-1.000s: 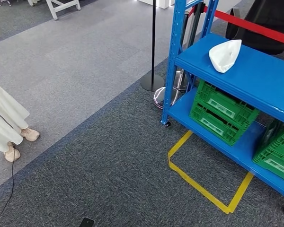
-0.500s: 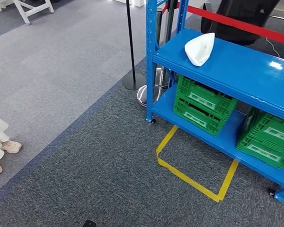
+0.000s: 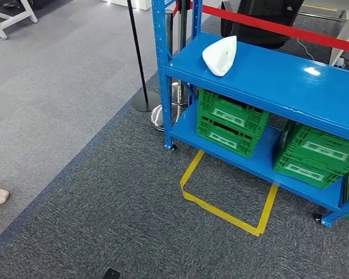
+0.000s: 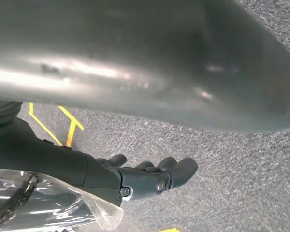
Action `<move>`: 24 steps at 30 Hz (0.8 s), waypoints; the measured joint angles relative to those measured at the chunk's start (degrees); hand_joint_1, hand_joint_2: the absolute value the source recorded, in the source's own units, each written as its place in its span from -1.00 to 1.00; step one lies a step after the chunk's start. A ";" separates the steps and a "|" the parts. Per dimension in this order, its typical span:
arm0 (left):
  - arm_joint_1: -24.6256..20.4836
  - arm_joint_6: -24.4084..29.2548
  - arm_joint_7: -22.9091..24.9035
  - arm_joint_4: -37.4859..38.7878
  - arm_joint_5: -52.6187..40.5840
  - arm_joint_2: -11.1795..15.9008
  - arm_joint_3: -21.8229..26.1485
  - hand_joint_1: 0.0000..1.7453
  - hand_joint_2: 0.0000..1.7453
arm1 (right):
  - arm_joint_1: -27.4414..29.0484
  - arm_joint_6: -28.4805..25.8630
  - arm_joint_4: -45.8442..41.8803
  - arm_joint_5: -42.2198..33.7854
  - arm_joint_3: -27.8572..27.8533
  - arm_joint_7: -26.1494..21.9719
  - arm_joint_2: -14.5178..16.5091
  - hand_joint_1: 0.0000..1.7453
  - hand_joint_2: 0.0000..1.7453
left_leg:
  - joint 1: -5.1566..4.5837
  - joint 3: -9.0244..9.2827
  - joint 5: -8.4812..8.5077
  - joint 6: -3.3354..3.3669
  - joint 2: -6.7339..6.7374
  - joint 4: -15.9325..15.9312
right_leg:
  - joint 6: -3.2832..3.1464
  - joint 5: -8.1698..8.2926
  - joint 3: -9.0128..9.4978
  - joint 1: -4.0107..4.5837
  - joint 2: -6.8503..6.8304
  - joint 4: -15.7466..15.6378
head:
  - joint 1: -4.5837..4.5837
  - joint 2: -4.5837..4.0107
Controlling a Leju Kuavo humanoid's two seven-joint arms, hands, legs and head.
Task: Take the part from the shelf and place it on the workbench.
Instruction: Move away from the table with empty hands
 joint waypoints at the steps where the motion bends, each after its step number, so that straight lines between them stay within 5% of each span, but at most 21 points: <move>1: 0.00 -0.30 -0.40 0.00 0.13 0.02 0.00 -1.00 -1.00 | 0.04 0.16 -0.01 -0.10 -0.11 0.21 0.01 -1.00 -1.00 | 0.04 0.11 -0.03 -0.20 0.18 0.01 | -0.43 0.06 -0.15 0.00 0.28 0.03 | -0.08 0.00; 4: -0.01 -1.61 -2.35 0.00 0.18 0.08 0.04 -1.00 -1.00 | -0.03 0.73 -0.01 -0.16 -0.60 0.99 0.02 -1.00 -1.00 | 0.32 -1.01 -2.81 -1.02 -1.18 3.35 | -1.52 0.50 0.11 -0.23 1.14 -0.09 | -0.25 0.00; 6: -0.03 -2.08 -3.44 0.02 -0.03 0.15 0.13 -1.00 -1.00 | -0.20 0.77 0.03 -0.03 -1.12 1.16 0.03 -1.00 -1.00 | 0.41 -4.14 -6.89 -1.32 -2.60 10.97 | -1.89 0.71 0.06 -0.23 1.88 -0.05 | -0.43 0.00; 8: -0.04 -2.06 -3.89 0.09 -0.17 0.22 0.22 -1.00 -1.00 | -0.35 0.71 0.14 0.03 -1.69 1.09 0.02 -1.00 -1.00 | 0.42 -6.77 -8.53 -1.25 -2.98 16.88 | -1.98 0.77 0.03 -0.09 2.84 -0.01 | -0.46 0.00; 10: -0.11 -1.80 -4.09 0.21 -0.24 0.25 0.27 -1.00 -1.00 | -0.58 0.65 0.35 0.01 -2.24 0.87 0.02 -1.00 -1.00 | 0.38 -5.80 -5.43 -0.75 -3.24 14.10 | -1.98 0.77 0.22 0.08 3.98 -0.01 | -0.47 0.00; 12: -0.28 -1.67 -4.21 0.35 -0.53 0.27 0.33 -1.00 -1.00 | -0.98 0.60 0.80 0.02 -2.73 0.65 0.02 -1.00 -1.00 | 0.26 -2.62 -1.09 0.22 -4.95 6.15 | -1.90 0.77 0.18 0.22 5.06 0.01 | -0.41 0.00; 15: -0.61 -1.69 -4.44 0.78 -1.33 0.32 0.54 -1.00 -1.00 | -1.64 0.39 1.81 0.24 -3.36 0.88 -0.04 -1.00 -1.00 | 0.04 -0.76 0.27 1.15 -7.11 0.78 | -1.07 1.06 -0.51 -0.01 6.35 0.11 | -0.42 0.00; 17: -0.86 -1.66 -4.52 1.06 -1.54 0.31 0.63 -1.00 -1.00 | -1.78 0.25 2.37 0.46 -3.84 1.15 -0.08 -1.00 -1.00 | 0.10 -0.76 0.68 1.21 -6.37 0.03 | -0.32 1.24 -1.07 -0.19 6.55 0.13 | -0.59 0.00; 19: -1.07 -1.64 -4.53 1.32 -1.57 0.23 0.67 -1.00 -1.00 | -1.97 0.13 2.75 0.55 -4.28 1.25 -0.19 -1.00 -1.00 | 0.36 -0.65 1.21 1.41 -5.35 -0.78 | 0.15 -0.32 -2.49 -0.11 4.98 2.38 | -0.33 0.00; 22: -1.07 -1.52 -4.45 1.77 -1.26 0.19 0.70 -1.00 -1.00 | -2.39 0.04 3.17 0.55 -4.62 1.36 -0.45 -1.00 -1.00 | 0.38 -0.88 1.38 1.61 -3.44 -0.98 | 0.75 -5.44 -7.35 -0.11 2.93 12.61 | 0.13 0.00; 24: -1.02 -1.26 -4.18 1.95 -0.61 0.18 0.62 -1.00 -1.00 | -2.40 0.10 3.47 0.56 -4.89 1.61 -0.69 -1.00 -1.00 | 0.36 -1.03 1.37 1.60 -2.24 -0.95 | 1.09 -5.93 -8.56 -0.19 2.67 15.77 | 0.14 0.00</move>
